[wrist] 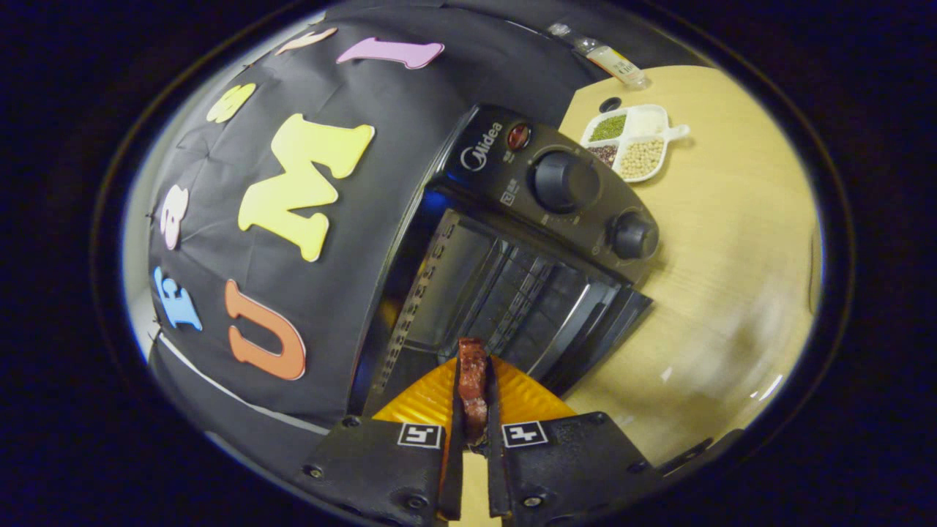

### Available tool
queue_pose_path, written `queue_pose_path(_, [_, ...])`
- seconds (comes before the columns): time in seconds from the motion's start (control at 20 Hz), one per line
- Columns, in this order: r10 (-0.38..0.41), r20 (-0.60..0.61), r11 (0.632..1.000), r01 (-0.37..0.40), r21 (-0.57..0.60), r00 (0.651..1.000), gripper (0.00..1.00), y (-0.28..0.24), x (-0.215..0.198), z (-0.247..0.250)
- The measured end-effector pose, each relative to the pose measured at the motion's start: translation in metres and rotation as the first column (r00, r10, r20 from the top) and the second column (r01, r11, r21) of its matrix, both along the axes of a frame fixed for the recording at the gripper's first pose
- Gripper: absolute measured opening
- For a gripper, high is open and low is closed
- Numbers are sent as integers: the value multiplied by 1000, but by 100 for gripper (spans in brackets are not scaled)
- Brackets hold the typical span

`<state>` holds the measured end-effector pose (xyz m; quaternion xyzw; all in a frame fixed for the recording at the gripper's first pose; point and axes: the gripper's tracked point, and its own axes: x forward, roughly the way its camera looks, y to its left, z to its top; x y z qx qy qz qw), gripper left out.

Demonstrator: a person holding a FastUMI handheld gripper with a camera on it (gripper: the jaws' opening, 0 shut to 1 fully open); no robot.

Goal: Open the toaster oven, put the food inside, and close the toaster oven door.

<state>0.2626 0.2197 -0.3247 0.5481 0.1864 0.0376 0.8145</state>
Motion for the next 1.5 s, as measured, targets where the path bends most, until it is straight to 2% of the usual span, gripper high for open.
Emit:
queue_pose_path(0.3, [-48, 6, 998, 48, -47, 999, 17, 17, 30, -8])
queue_pose_path(0.5, [-29, -38, 995, 26, -100, 999, 17, 19, 36, -24])
queue_pose_path(0.7, [-6, -48, 976, -5, -217, 999, 20, 15, 34, -28])
queue_pose_path(0.9, [-3, -62, 948, -17, -319, 998, 40, 6, 32, -35])
queue_pose_path(1.05, [11, -62, 909, -36, -414, 998, 66, 1, 29, -35])
queue_pose_path(1.25, [47, -65, 834, -75, -547, 997, 100, -6, 22, -29])
queue_pose_path(1.5, [114, -80, 742, -139, -655, 990, 100, -18, -7, -19])
